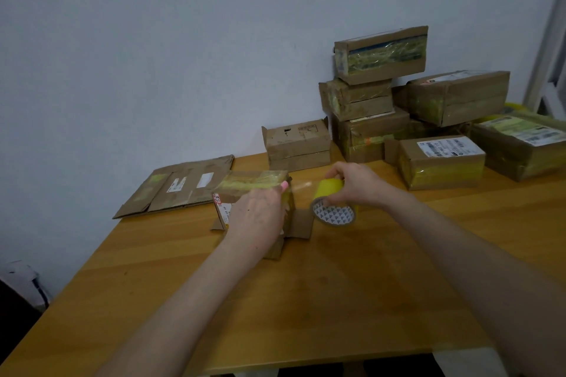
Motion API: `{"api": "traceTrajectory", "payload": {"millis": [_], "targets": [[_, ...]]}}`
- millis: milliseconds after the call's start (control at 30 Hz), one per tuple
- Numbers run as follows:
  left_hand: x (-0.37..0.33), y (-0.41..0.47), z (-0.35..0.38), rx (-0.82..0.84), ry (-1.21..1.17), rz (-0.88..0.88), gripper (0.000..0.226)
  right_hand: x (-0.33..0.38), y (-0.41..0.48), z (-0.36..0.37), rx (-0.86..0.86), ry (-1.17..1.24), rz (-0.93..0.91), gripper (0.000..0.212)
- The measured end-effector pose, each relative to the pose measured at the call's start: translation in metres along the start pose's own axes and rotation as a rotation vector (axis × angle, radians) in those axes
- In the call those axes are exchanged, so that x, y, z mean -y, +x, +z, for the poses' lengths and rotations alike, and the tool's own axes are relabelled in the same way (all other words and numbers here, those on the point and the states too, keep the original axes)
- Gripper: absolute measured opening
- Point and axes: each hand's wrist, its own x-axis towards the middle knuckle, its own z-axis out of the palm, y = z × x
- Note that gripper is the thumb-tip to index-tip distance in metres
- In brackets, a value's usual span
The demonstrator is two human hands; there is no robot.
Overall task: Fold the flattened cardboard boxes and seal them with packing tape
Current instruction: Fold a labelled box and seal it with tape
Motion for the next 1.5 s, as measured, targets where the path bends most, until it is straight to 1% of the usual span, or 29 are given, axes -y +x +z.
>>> {"api": "traceTrajectory", "payload": {"millis": [200,367,467,533,667,967,1067,1167,1300,1500], "targets": [[0.0,-0.002,0.001,0.033,0.023,-0.007,0.05,-0.002,-0.002,-0.001,0.007,-0.014,0.03,0.059],[-0.003,0.003,-0.003,0.092,0.179,-0.032,0.054,-0.001,-0.005,0.0,-0.006,-0.026,0.009,0.057],[-0.008,0.006,-0.007,0.121,0.221,-0.016,0.052,0.0,-0.004,0.0,0.009,-0.028,0.005,0.055],[-0.011,0.006,-0.011,0.125,0.226,-0.009,0.048,0.001,-0.005,0.0,0.012,-0.04,-0.004,0.053],[-0.017,0.006,-0.015,0.087,0.25,-0.011,0.029,0.002,-0.005,0.002,0.018,-0.084,-0.014,0.05],[-0.029,0.008,-0.018,0.075,0.225,0.015,0.017,0.002,-0.011,-0.001,0.039,-0.064,-0.04,0.049],[-0.027,0.007,-0.018,0.081,0.185,-0.001,0.02,0.001,-0.013,-0.001,0.015,-0.064,-0.034,0.048],[-0.022,0.004,-0.014,0.055,0.148,-0.008,0.026,0.001,-0.015,-0.003,-0.012,-0.078,-0.007,0.055],[-0.016,-0.003,-0.01,0.078,0.168,-0.016,0.037,0.0,-0.014,-0.004,-0.03,-0.095,0.023,0.06],[-0.017,-0.001,-0.012,0.076,0.205,0.014,0.035,0.006,-0.015,-0.004,-0.016,-0.107,0.008,0.056]]}}
